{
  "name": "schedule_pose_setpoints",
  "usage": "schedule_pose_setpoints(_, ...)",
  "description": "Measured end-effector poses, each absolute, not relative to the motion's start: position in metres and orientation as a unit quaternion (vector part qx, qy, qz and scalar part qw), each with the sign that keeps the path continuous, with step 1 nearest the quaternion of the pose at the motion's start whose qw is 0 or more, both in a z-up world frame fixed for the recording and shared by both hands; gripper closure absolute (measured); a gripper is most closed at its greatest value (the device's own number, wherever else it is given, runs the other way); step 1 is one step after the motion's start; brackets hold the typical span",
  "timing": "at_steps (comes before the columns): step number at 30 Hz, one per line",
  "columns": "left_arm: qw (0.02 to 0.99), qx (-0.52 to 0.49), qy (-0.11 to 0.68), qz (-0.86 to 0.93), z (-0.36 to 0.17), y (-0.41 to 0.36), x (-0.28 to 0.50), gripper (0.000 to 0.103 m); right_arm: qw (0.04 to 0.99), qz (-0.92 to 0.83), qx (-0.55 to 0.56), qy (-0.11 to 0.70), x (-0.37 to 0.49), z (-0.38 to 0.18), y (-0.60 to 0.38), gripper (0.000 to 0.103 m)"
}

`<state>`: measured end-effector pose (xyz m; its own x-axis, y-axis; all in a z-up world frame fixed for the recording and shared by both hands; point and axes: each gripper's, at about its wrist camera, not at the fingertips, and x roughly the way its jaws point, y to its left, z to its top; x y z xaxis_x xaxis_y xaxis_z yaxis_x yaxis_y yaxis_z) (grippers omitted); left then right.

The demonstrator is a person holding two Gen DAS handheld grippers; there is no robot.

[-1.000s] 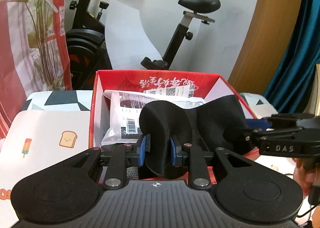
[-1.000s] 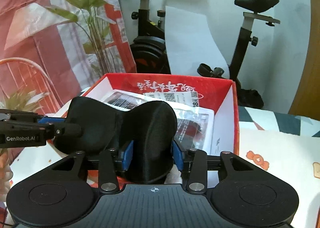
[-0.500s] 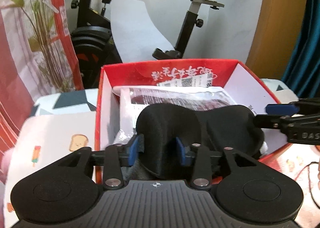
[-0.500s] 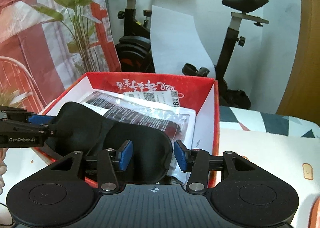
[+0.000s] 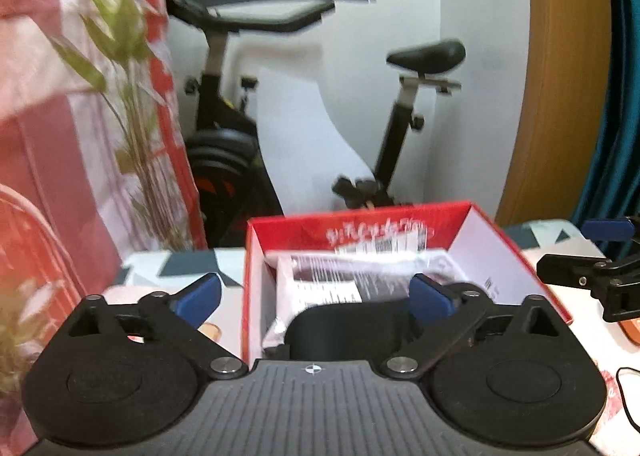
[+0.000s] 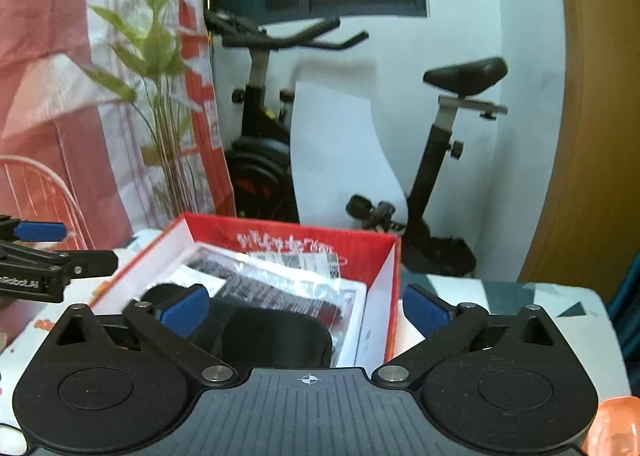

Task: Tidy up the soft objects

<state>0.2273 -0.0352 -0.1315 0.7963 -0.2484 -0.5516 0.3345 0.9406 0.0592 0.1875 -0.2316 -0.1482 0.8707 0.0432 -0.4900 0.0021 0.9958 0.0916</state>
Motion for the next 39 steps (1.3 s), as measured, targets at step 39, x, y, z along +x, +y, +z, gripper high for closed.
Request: schedule_pose_setpoints(39,0.988,0.051,0.131,-0.061,0.003,-0.002,-0.021,0.000,0.991,-0.055,0.033,0.119,-0.053,-0.028,-0.178,0.000)
